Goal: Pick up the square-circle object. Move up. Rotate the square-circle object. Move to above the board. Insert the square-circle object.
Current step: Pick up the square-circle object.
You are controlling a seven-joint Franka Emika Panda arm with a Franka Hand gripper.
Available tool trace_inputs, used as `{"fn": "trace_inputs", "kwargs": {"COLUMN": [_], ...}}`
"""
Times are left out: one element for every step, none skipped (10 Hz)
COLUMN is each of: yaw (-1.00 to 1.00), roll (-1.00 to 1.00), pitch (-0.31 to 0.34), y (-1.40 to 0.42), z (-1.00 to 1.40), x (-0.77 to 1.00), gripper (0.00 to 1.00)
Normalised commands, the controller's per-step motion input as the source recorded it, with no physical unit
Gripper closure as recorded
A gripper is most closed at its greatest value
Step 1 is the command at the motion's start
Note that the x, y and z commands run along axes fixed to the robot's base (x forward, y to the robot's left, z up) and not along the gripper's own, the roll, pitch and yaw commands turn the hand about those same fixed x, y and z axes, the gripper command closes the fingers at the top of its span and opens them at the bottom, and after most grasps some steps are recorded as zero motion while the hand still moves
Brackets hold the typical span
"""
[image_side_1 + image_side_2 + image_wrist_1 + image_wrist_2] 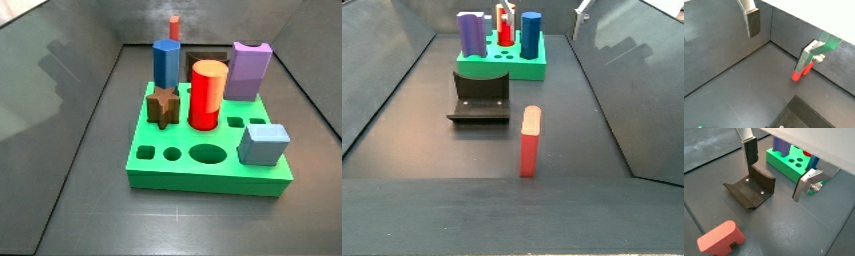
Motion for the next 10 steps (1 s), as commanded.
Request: {"fn": "trace_inputs", "kwargs": {"yaw": [-0.1,-0.16,-0.36,-0.39,-0.33,-0.3,-0.24,-0.2,-0.07,-0.03], "roll": [-0.06,0.0,0.01,0.0,0.0,0.0,-0.04,-0.03,-0.03,-0.12], "pitch": [-0.091,0.013,0.003,0.023,0.04,0.03,0.029,0.0,-0.011,-0.027], "y": [0.3,0.55,0.6,0.59,0.66,0.69,0.72,0.64,0.49,0.32], "z": [-0.09,-0.4,-0.53,-0.57,-0.57,-0.48,-0.38,-0.43,-0.46,-0.55], "x": [0.0,0.66,0.55,0.52,0.43,0.34,0.3,0.15,0.05,0.11], "gripper": [0.0,0.0,0.0,0.0,0.0,0.0,0.0,0.0,0.0,0.0]}}
